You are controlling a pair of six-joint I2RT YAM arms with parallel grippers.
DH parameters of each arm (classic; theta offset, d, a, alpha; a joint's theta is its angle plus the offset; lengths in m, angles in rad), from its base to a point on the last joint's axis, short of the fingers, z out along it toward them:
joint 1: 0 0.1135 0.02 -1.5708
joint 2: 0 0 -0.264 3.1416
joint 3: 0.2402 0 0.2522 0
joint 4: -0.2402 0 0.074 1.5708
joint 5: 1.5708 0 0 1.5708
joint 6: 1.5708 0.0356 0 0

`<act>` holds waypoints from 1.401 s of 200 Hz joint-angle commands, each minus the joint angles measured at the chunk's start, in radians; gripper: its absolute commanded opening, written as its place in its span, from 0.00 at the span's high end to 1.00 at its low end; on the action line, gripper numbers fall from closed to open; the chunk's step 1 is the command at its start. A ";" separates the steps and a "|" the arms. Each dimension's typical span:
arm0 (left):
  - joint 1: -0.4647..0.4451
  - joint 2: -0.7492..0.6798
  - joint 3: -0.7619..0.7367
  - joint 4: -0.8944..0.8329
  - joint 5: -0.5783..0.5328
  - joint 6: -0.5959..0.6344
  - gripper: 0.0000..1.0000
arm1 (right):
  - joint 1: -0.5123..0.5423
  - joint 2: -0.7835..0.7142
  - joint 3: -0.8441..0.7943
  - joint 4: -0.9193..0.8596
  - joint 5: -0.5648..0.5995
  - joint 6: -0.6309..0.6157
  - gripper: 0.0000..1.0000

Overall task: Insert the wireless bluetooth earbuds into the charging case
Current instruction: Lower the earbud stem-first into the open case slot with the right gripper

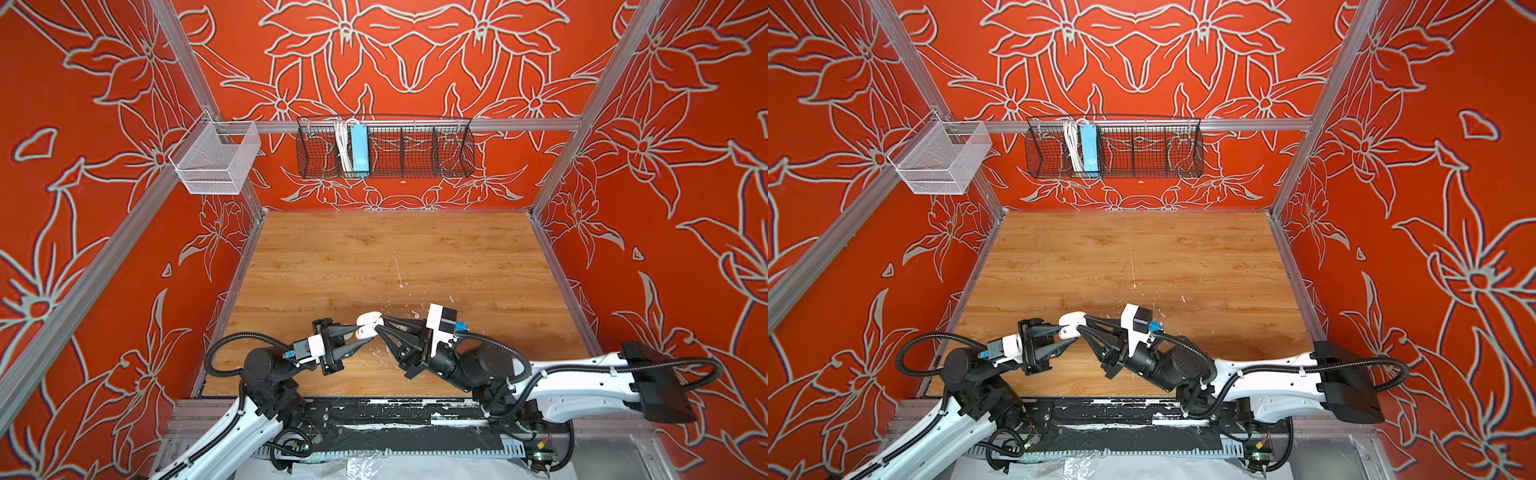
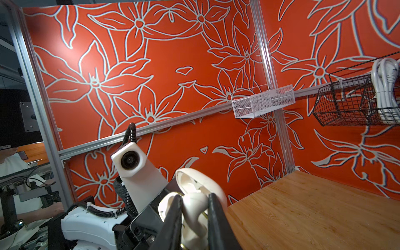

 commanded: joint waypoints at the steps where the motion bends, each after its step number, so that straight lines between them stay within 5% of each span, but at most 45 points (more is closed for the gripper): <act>1: -0.010 -0.023 0.023 0.030 -0.006 -0.013 1.00 | 0.000 -0.004 -0.021 0.029 0.042 -0.021 0.87; 61: -0.010 -0.042 0.064 -0.022 -0.041 -0.089 1.00 | -0.001 -0.003 0.008 -0.136 -0.023 -0.035 0.86; 119: -0.010 -0.092 0.090 -0.072 -0.123 -0.189 1.00 | -0.001 -0.021 -0.062 -0.081 -0.001 -0.034 0.86; 280: -0.010 -0.081 0.054 0.060 -0.078 -0.223 1.00 | -0.001 0.017 -0.024 -0.032 -0.040 0.133 0.86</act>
